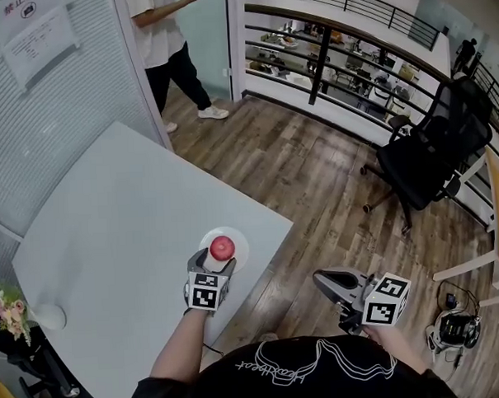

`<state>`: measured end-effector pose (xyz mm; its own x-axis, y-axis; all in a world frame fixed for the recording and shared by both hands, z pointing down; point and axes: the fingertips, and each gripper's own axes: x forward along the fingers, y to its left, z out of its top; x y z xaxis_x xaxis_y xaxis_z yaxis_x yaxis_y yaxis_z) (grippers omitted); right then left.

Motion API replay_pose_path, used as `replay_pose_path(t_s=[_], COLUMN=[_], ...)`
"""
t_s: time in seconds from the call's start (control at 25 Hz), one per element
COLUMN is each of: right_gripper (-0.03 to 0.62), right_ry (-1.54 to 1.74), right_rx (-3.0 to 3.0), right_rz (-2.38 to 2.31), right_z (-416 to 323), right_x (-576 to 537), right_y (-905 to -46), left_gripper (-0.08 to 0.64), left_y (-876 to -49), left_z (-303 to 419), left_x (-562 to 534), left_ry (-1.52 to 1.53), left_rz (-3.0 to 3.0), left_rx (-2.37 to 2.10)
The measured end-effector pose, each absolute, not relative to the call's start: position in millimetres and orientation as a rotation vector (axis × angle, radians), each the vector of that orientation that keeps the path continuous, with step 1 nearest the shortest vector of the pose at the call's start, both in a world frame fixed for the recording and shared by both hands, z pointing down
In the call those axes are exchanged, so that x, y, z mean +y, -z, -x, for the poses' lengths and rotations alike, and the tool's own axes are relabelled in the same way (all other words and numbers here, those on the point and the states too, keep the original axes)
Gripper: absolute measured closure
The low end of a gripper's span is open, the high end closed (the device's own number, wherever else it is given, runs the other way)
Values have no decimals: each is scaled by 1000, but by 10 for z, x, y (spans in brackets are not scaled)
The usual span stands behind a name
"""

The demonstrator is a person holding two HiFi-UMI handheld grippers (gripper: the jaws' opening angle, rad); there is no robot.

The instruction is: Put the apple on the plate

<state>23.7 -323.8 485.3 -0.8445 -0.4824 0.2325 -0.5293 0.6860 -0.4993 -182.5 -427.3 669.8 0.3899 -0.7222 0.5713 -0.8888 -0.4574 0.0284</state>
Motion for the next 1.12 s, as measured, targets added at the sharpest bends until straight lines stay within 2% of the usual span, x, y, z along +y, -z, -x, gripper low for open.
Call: replay_pose_path(t_s=[0.12,0.36,0.68,1.12], right_gripper=[583,583,583,584], right_ry=[-880,-866,-823,-745], right_rx=[-2799,-2834,-2900,-2950], right_rz=[-827,-786,-704,-655], right_z=[-229,-129,78,159], right_x=[-3214,-3209,-3131,-2956], right_y=[-4893,-4811,-4704,-4565], left_gripper=[207,202,204,223], left_y=[-6691,-6488,-5682,-4502], left_z=[1837,1904,1954,1168], left_x=[-4250,-4122,-3839,-3049], left_ry=[-668,-558,-303,15], left_rz=[-2300,-2266,-2323,-2539], left_rx=[-1382,-1384,-1352,-885])
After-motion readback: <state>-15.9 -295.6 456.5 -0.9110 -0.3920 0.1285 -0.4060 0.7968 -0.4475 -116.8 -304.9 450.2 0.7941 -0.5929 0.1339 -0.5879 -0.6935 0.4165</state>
